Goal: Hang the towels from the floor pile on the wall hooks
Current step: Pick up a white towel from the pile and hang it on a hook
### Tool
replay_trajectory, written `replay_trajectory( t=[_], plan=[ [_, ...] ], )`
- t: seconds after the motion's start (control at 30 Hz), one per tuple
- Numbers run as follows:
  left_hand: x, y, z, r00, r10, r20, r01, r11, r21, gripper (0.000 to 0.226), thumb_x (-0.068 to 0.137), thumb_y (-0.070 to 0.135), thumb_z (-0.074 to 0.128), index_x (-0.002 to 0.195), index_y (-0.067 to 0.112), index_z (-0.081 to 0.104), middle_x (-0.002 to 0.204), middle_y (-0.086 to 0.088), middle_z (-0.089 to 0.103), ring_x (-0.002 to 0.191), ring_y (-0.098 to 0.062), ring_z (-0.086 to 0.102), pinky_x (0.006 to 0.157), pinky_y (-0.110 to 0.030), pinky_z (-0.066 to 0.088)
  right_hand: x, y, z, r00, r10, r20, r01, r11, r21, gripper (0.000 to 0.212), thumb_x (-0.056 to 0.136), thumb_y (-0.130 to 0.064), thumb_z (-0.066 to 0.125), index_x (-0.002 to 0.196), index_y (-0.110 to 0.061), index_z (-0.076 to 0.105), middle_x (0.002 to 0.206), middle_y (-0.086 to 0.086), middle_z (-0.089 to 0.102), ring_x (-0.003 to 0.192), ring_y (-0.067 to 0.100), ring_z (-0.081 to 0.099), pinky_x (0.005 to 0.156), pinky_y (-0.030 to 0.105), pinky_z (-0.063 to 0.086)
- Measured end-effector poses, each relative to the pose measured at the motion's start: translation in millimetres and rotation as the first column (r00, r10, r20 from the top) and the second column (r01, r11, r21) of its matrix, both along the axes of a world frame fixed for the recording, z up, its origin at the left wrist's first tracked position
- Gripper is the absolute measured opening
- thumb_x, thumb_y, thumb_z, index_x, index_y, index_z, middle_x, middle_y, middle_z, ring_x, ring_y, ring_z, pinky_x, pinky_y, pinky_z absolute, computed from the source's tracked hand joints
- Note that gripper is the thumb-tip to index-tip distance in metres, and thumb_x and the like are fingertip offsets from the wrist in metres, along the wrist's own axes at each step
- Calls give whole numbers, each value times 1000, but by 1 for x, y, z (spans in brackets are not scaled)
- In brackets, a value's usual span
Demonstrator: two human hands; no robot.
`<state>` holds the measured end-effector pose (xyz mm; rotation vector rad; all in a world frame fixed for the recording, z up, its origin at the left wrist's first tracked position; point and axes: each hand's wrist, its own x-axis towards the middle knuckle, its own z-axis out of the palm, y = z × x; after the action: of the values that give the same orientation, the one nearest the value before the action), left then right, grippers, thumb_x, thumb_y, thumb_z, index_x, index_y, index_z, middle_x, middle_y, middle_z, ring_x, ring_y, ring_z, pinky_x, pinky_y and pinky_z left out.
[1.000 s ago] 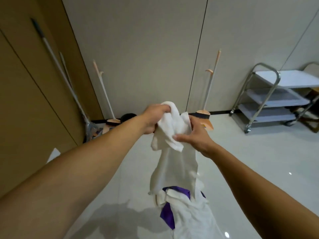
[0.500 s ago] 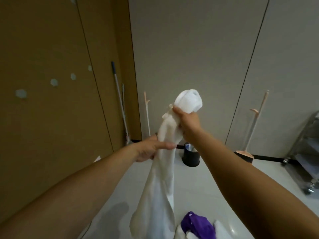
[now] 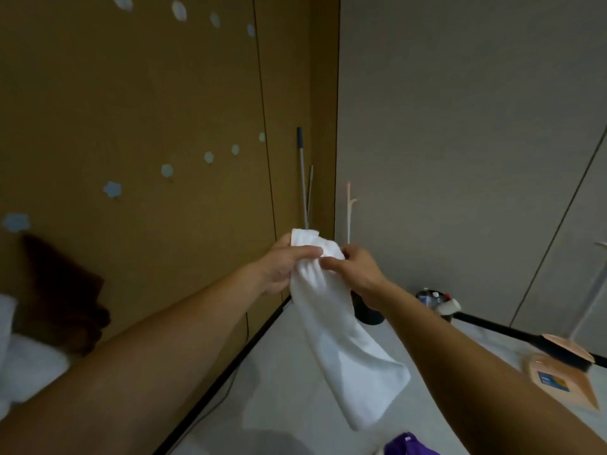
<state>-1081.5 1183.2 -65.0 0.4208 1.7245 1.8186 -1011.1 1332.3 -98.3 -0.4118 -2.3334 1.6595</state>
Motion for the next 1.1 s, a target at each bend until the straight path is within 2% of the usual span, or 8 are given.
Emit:
replay_trajectory(
  t=[0.13,0.23,0.47,0.6,0.7,0.83,0.93,1.1],
  plan=[
    [-4,-23,-15,971,232,63,-232,973,-5,37,83,0,63,118,9,55,117,-17,62,104,-31,63,89,-41,53,-1,-14,-18,953,169,253,-208,968,137,21,75,-23,72,93,-19,62,84,2,67,71,15,66,52,22,50],
    [-7,-49,-23,929,367,42,-365,930,-41,17,84,2,61,100,8,61,105,-16,67,91,-28,66,83,-38,53,-5,-34,-22,965,51,256,-88,987,136,16,81,-23,61,87,-9,64,75,8,69,59,18,65,46,23,46],
    [-9,-159,-28,830,446,-335,-540,794,-280,17,93,15,56,105,9,67,70,-7,61,50,-16,54,43,-22,44,-20,-75,0,987,-73,146,120,929,-349,29,96,-31,38,93,-9,58,94,13,61,86,30,60,79,40,51],
    [-2,-238,-24,706,631,-322,-708,649,-279,12,94,16,51,96,10,62,83,-19,60,56,-26,57,47,-29,50,-29,-98,14,980,-138,142,191,853,-486,27,95,-33,43,89,-13,59,91,9,62,86,31,59,87,50,50],
    [8,-291,-20,682,620,-389,-732,591,-339,24,98,16,46,113,2,58,102,-30,59,86,-45,63,66,-48,57,-36,-106,19,963,-236,133,271,836,-477,38,96,-37,46,121,-10,56,101,5,57,91,30,54,85,46,44],
    [16,-336,-4,627,738,-251,-775,557,-299,30,98,15,48,121,-3,56,112,-26,58,81,-33,56,75,-43,52,-39,-121,29,975,-186,120,221,868,-444,48,98,-34,52,133,0,49,127,14,56,112,37,54,96,47,45],
    [19,-360,9,613,682,-399,-789,508,-345,21,96,14,51,113,4,58,106,-16,60,80,-22,51,73,-27,40,-35,-137,45,987,-163,11,144,834,-532,41,93,-32,62,118,1,58,127,16,59,111,33,59,103,49,45],
    [21,-386,11,812,492,-315,-559,809,-178,37,97,16,54,133,13,49,142,-4,44,119,-20,47,100,-27,39,-2,-187,35,990,91,112,-44,930,-365,46,83,-39,73,111,-5,64,112,16,67,103,36,65,94,58,50]
  ],
)
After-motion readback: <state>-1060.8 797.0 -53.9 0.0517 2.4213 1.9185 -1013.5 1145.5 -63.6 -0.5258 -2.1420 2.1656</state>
